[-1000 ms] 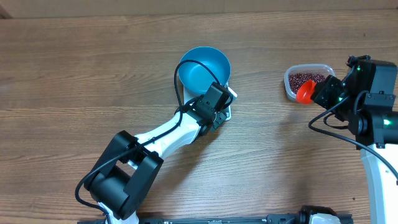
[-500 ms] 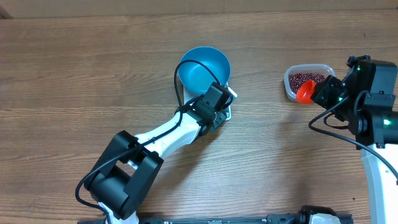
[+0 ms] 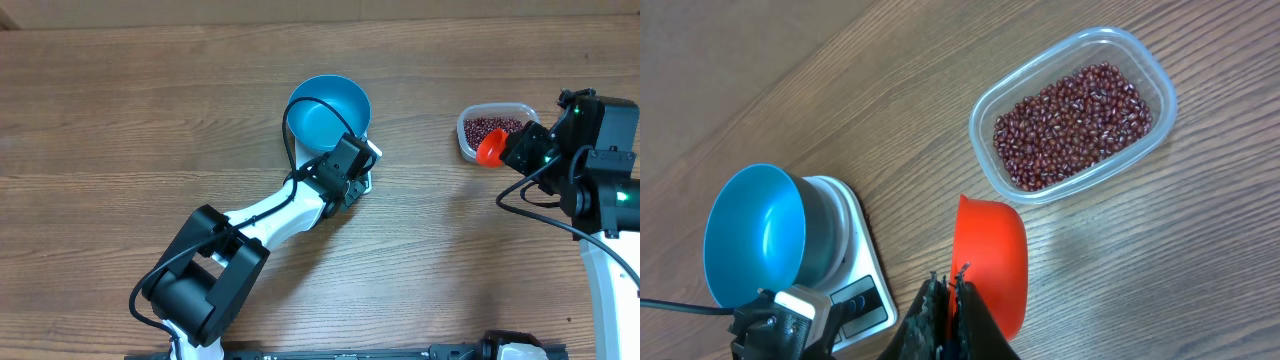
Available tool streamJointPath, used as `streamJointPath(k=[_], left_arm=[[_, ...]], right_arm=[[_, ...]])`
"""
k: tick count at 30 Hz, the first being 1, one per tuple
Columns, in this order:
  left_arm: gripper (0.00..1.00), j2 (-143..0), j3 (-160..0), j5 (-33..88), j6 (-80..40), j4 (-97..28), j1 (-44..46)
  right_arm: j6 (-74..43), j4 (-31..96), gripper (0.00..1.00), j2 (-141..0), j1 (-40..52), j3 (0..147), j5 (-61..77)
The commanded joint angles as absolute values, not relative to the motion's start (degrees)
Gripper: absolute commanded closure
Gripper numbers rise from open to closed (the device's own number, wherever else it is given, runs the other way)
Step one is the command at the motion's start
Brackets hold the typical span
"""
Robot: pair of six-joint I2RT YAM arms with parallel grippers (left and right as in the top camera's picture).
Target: Scoop item into bowl and weigh 150g on scale
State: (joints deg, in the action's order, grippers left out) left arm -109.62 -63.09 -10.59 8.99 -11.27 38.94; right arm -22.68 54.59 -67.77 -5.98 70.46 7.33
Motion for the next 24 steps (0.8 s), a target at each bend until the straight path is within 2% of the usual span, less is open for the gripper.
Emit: streamJointPath(k=[1, 13, 24], left_arm=[[0.96, -112.4, -62.8, -10.9, 8.1, -11.9, 38.7], [0.96, -106.0, -62.8, -11.0, 8.1, -16.7, 39.8], [0.96, -105.9, -62.8, -11.0, 8.1, -16.5, 39.8]], right_arm=[[-22.4, 54.2, 0.96, -67.7, -6.2, 72.1, 7.6], [-22.4, 54.2, 0.96, -67.7, -6.2, 72.1, 7.6], [-22.4, 54.1, 0.96, -67.7, -6.2, 72.1, 7.5]])
